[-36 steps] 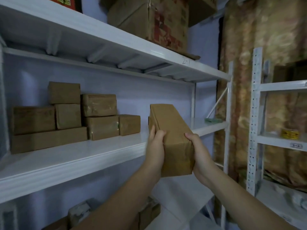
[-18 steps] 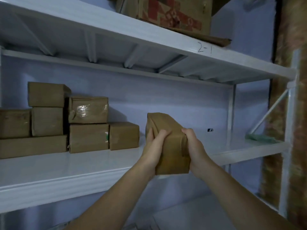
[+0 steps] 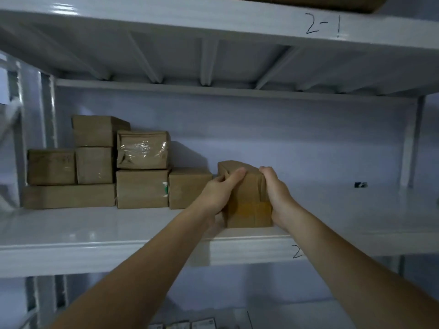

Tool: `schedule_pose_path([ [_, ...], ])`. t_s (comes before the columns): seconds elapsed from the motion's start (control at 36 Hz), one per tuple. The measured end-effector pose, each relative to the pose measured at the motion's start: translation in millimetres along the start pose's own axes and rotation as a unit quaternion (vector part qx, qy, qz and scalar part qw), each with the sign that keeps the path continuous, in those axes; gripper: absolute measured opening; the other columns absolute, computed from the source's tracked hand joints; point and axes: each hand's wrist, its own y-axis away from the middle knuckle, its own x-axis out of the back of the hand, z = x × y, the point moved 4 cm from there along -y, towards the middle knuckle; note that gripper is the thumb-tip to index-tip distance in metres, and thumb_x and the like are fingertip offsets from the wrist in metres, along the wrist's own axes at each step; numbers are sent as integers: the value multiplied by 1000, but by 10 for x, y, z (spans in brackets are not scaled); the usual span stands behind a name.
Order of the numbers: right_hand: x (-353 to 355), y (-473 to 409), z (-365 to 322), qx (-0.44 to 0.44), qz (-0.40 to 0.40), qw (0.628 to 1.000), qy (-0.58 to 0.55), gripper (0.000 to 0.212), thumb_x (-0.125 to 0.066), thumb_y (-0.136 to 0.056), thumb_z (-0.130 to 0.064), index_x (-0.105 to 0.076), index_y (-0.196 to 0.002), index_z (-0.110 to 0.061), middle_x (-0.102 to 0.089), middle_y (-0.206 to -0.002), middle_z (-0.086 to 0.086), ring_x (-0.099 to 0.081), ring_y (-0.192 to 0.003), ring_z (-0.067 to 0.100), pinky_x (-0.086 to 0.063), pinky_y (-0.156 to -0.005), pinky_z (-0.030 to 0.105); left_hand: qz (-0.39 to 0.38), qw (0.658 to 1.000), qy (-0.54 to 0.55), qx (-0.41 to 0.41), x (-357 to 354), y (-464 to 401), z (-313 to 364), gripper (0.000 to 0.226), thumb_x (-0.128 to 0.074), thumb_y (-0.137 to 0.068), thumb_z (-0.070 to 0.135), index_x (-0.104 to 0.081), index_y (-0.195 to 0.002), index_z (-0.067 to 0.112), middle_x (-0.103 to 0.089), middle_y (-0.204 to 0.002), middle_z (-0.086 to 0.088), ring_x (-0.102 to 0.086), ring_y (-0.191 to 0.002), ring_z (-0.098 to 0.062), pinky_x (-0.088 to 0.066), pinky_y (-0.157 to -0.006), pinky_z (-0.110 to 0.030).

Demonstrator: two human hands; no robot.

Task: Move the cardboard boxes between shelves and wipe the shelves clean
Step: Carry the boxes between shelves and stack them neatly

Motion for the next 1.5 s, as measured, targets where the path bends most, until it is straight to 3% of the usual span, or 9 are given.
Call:
schedule_pose_path([
  [0.17, -58, -220, 29, 0, -25, 1000, 17, 57, -43, -96, -65, -71, -114, -20, -75, -100, 14, -71, -95, 32, -58, -77, 40, 41, 993, -110, -22, 99, -194, 41, 68, -59, -90, 68, -59, -133, 16, -62, -120, -4, -61, -107, -24, -51, -104, -44],
  [0.5, -155, -379, -41, -6, -72, 995, 71, 62, -44, -91, -71, -72, -116, -22, -76, -105, 11, -69, -102, 28, -57, -89, 40, 122, 918, -368, -86, 379, -446, 180, 70, -55, -84, 80, -58, -69, 12, -64, -65, -6, -67, -64, -23, -52, -64, -35],
  [0.67, -212, -458, -57, 9, -37, 994, 102, 93, -42, -86, -84, -41, -153, -19, -50, -150, 10, -50, -132, 31, -43, -109, 44, 148, 871, -461, -84, 412, -444, 218, 71, -43, -91, 78, -62, -77, 12, -62, -67, -3, -58, -63, -15, -37, -53, -29],
  [0.89, -24, -410, -60, 23, -93, 982, 161, 107, -40, -70, -98, -44, -153, -30, -46, -155, 3, -46, -138, 29, -39, -114, 49, 140, 835, -526, -79, 409, -308, 282, 74, -29, -98, 75, -66, -80, 13, -62, -67, -3, -58, -64, -16, -35, -54, -30],
  [1.06, 279, -116, -388, 266, -52, 890, 366, 69, -48, -101, -58, -35, -156, -19, -36, -162, 1, -36, -147, 22, -30, -116, 36, 106, 794, -590, -104, 541, 39, 402, 61, -34, -103, 65, -59, -67, 22, -61, -75, -5, -62, -81, -26, -46, -74, -35],
  [1.14, 268, 70, -450, 337, -94, 824, 445, 63, -51, -102, -50, -35, -156, -22, -35, -161, -3, -36, -146, 17, -29, -117, 31, 53, 766, -631, -115, 628, 263, 406, 38, -34, -107, 56, -65, -98, 35, -69, -106, -6, -64, -101, -26, -51, -88, -41],
  [1.25, 59, 370, -395, 355, -166, 767, 508, 66, -50, -101, -54, -33, -158, -24, -33, -162, -6, -35, -146, 16, -32, -119, 36, 11, 796, -596, -103, 851, 520, 286, 47, -44, -102, 61, -62, -133, 30, -65, -133, -1, -60, -119, -20, -47, -103, -40],
  [1.39, -403, 783, -167, 343, -252, 742, 517, 66, -52, -103, -49, -30, -160, -23, -29, -164, -8, -31, -148, 14, -28, -118, 29, 5, 771, -631, -81, 1171, 891, 89, 65, -45, -96, 70, -47, -149, 32, -49, -154, 7, -47, -136, -15, -39, -114, -38],
  [1.5, -861, 1077, -5, 349, -308, 707, 533, 69, -49, -103, -52, -27, -161, -21, -28, -166, -5, -29, -149, 14, -27, -120, 31, 14, 749, -661, -44, 1441, 1308, 16, 63, -46, -98, 66, -43, -151, 32, -52, -149, 7, -53, -126, -15, -45, -107, -40],
])
